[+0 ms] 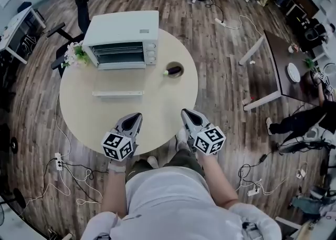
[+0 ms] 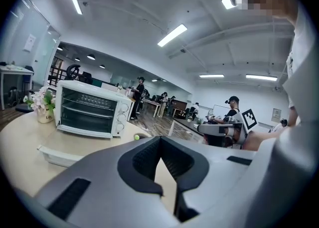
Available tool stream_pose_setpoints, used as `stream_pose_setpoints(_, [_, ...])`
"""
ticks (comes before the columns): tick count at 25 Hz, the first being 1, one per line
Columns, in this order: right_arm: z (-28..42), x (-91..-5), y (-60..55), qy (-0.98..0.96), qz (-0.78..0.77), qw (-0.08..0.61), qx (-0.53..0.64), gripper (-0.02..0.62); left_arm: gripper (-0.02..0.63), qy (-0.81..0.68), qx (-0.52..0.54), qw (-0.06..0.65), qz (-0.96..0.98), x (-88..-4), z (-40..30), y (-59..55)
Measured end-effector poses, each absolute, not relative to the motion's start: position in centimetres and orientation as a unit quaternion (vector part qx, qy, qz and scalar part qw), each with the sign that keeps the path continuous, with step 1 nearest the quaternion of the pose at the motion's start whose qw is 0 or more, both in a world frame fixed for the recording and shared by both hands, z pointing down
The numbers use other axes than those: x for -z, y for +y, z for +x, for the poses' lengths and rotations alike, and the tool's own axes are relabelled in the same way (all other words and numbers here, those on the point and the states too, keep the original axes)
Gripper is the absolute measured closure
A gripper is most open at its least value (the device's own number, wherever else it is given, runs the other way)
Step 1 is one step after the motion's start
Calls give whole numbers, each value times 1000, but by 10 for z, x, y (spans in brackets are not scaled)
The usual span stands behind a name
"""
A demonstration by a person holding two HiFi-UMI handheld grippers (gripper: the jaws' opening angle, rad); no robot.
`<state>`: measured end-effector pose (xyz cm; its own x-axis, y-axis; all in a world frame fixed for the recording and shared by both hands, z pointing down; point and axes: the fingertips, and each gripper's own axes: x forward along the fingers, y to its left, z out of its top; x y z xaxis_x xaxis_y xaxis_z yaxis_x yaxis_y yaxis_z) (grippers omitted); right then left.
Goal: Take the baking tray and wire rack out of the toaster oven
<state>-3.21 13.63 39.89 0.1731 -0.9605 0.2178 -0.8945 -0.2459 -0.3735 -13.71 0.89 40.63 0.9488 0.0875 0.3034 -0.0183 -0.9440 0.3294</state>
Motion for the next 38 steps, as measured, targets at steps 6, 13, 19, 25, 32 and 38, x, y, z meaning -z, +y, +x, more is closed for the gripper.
stream_pose_setpoints(6, [36, -416, 98, 658, -717, 72, 222, 589, 607, -43, -169, 176, 969, -421, -84, -14])
stream_pose_setpoints(13, [94, -433, 51, 715, -655, 65, 234, 589, 607, -117, -171, 198, 958, -440, -36, -37])
stream_pose_setpoints(19, [122, -450, 22, 755, -599, 63, 259, 589, 607, -183, -181, 217, 942, -450, -20, -44])
stream_pose_setpoints(25, [135, -468, -4, 788, -545, 47, 281, 589, 607, -260, -172, 247, 918, -459, -22, -54])
stream_pose_setpoints(32, [145, -473, -29, 807, -514, 33, 288, 589, 607, -308, -133, 295, 894, -466, -27, -66])
stream_pose_setpoints(38, [149, -472, -43, 807, -515, 28, 288, 588, 607, -327, -82, 338, 879, -471, -29, -91])
